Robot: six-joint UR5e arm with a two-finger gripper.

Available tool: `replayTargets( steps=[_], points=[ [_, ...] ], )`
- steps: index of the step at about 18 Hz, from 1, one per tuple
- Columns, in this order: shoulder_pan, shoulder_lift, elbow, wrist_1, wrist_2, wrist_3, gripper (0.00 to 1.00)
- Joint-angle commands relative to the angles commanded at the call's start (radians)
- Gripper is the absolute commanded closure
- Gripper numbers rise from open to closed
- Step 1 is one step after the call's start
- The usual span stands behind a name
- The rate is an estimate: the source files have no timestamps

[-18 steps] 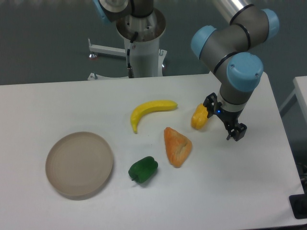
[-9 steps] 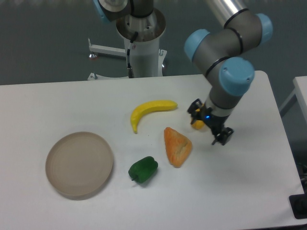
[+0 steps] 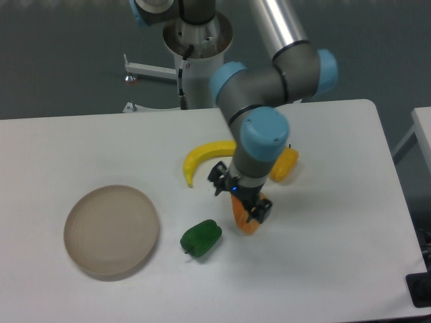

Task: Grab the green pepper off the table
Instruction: 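Move the gripper over the green bell pepper and lower it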

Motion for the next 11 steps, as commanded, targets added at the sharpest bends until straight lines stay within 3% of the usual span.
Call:
replayTargets(
  steps=[11],
  points=[
    [-0.026, -0.012, -0.009, 0.014, -0.002, 0.002, 0.0]
  ],
)
